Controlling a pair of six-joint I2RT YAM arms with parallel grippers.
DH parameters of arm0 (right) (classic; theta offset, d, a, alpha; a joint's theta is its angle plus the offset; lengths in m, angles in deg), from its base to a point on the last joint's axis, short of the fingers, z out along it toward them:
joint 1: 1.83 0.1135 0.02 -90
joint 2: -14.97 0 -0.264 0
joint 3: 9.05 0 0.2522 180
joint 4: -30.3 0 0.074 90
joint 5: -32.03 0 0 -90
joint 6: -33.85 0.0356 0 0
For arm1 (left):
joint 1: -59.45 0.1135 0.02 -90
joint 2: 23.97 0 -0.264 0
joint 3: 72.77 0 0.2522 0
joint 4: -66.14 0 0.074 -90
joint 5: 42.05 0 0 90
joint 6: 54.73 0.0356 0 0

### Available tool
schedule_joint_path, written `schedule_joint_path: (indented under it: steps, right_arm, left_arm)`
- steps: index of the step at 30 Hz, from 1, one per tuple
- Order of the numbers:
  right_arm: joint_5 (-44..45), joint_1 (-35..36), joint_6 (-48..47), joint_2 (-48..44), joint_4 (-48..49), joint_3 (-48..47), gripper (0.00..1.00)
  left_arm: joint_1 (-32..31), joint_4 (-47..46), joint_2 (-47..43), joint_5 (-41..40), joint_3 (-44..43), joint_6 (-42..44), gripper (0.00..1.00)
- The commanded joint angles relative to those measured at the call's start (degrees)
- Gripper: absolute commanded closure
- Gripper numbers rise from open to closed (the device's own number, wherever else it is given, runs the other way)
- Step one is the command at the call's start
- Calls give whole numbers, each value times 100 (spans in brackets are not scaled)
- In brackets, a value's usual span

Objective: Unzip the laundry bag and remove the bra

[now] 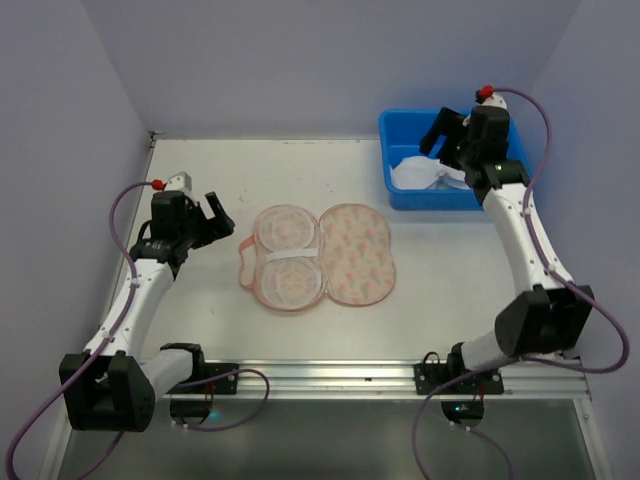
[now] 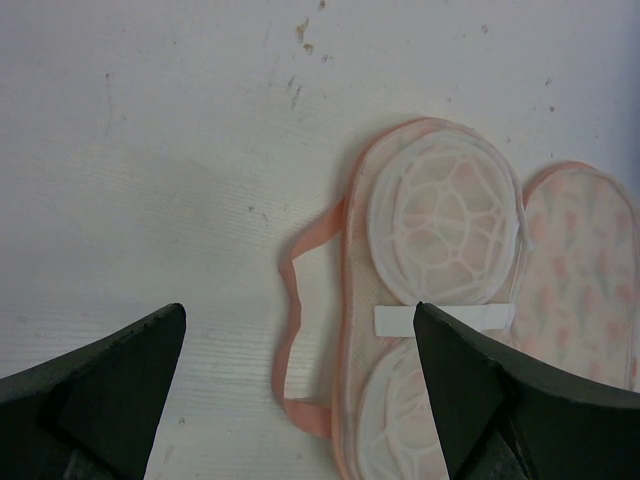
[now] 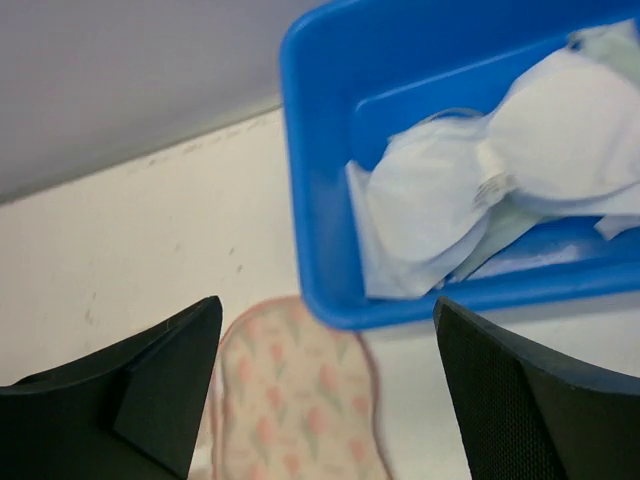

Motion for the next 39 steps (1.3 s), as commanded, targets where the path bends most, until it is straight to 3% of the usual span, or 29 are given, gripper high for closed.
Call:
schedule_joint_path:
  steps: [1, 4, 11, 25, 30, 36, 37, 39]
  right_arm:
    - [16, 624, 71, -599, -196, 1234, 12]
    - [-221, 1099, 571, -1109, 139, 2177, 23]
    - [52, 1550, 1232, -1208, 666, 3541, 27]
    - [-484, 1664, 1364, 542, 737, 3535, 33]
    - [-749, 1857, 1197, 858, 527, 3368, 51]
    - [-732, 2077, 1100, 965, 412, 3227, 88]
    - [-679, 2086, 1048, 894, 386, 3218, 98]
    - [-425, 2095, 986, 545, 219, 3200, 100]
  left_arm:
    - [44, -253, -137, 14, -8, 150, 0]
    - [44, -253, -137, 32, 1, 150, 0]
    - [44, -262, -137, 41, -8, 150, 0]
    - [44, -262, -120, 14, 1, 167, 0]
    - [44, -262, -111, 6, -8, 176, 0]
    - [44, -262, -146, -21, -8, 185, 0]
    - [44, -262, -137, -21, -8, 185, 0]
    - [44, -253, -146, -30, -8, 185, 0]
